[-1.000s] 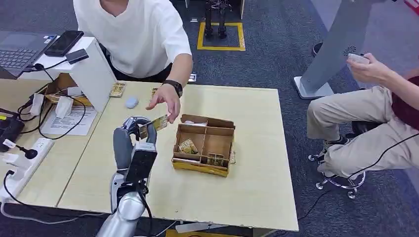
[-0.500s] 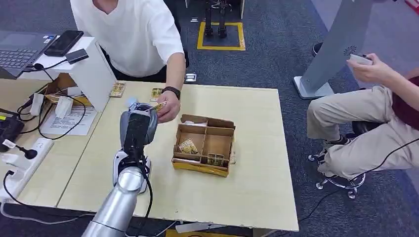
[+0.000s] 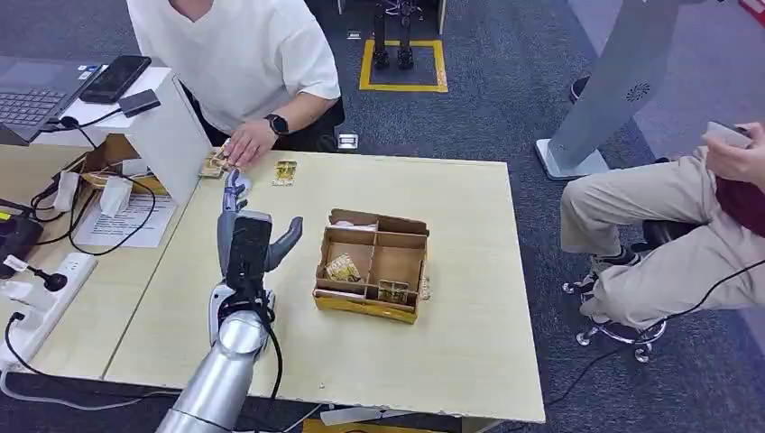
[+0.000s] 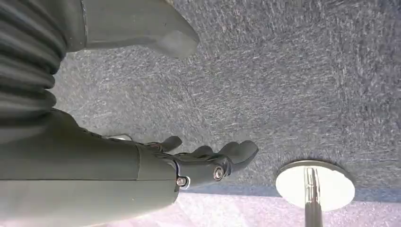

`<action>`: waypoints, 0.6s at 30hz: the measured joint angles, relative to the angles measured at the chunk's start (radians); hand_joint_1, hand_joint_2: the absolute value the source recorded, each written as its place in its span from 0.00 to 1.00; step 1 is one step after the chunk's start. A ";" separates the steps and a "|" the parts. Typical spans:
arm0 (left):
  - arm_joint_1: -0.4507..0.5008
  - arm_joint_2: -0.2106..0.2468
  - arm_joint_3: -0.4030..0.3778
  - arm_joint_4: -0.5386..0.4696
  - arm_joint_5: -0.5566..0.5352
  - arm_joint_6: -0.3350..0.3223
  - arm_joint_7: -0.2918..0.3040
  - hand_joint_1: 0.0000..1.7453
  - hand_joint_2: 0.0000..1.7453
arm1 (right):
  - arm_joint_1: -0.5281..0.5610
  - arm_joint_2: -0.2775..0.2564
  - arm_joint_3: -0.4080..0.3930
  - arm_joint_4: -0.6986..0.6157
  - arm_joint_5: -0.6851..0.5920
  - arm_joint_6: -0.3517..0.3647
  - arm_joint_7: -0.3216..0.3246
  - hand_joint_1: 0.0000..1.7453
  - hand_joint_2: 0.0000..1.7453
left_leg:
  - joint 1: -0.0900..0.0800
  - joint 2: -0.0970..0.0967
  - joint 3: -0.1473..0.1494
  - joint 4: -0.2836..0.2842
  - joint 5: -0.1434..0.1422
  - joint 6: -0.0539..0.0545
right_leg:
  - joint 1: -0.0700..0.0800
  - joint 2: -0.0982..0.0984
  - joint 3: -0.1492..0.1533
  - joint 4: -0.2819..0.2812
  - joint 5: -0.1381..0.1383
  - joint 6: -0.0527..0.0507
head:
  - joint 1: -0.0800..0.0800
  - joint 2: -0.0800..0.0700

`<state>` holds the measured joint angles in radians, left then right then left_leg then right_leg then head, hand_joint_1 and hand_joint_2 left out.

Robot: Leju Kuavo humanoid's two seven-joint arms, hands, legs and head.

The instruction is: Pass the card to the sensor for recognition and then transmit it.

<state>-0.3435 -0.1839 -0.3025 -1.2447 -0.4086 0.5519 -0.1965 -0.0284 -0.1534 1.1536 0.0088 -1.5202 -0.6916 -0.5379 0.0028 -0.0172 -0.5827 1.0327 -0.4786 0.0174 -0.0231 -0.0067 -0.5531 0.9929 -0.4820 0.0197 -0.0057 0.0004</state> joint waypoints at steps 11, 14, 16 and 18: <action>0.152 0.000 0.000 -0.176 0.058 0.038 -0.056 0.00 1.00 | 0.038 -0.005 -0.051 0.000 -0.016 0.000 -0.017 0.00 1.00 | 0.000 0.000 0.000 0.000 -0.001 0.001 | 0.000 0.000 0.000 0.000 -0.001 0.000 | 0.000 0.000; 0.161 0.000 0.000 -0.191 0.059 0.038 -0.057 0.00 1.00 | 0.040 -0.006 -0.053 0.000 -0.017 0.000 -0.017 0.00 1.00 | 0.000 0.000 0.000 0.000 -0.001 0.001 | 0.000 0.000 0.000 0.000 0.000 0.000 | 0.000 0.000; 0.166 0.000 0.000 -0.199 0.059 0.038 -0.058 0.00 1.00 | 0.041 -0.006 -0.053 0.000 -0.017 0.000 -0.017 0.00 1.00 | 0.000 0.000 0.000 0.000 -0.001 0.001 | 0.000 0.000 0.000 0.000 0.000 0.000 | 0.000 0.000; 0.169 0.000 0.000 -0.204 0.060 0.038 -0.059 0.00 1.00 | 0.042 -0.006 -0.054 0.000 -0.018 0.000 -0.017 0.00 1.00 | 0.000 0.000 0.000 0.000 -0.001 0.001 | 0.000 0.000 0.000 0.000 0.000 0.000 | 0.000 0.000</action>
<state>-0.1750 -0.1839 -0.3025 -1.4488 -0.3483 0.5901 -0.2559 0.0132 -0.1591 1.0994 0.0092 -1.5377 -0.6916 -0.5547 0.0029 -0.0172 -0.5830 1.0328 -0.4794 0.0183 -0.0231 -0.0071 -0.5531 0.9929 -0.4824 0.0199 -0.0061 0.0000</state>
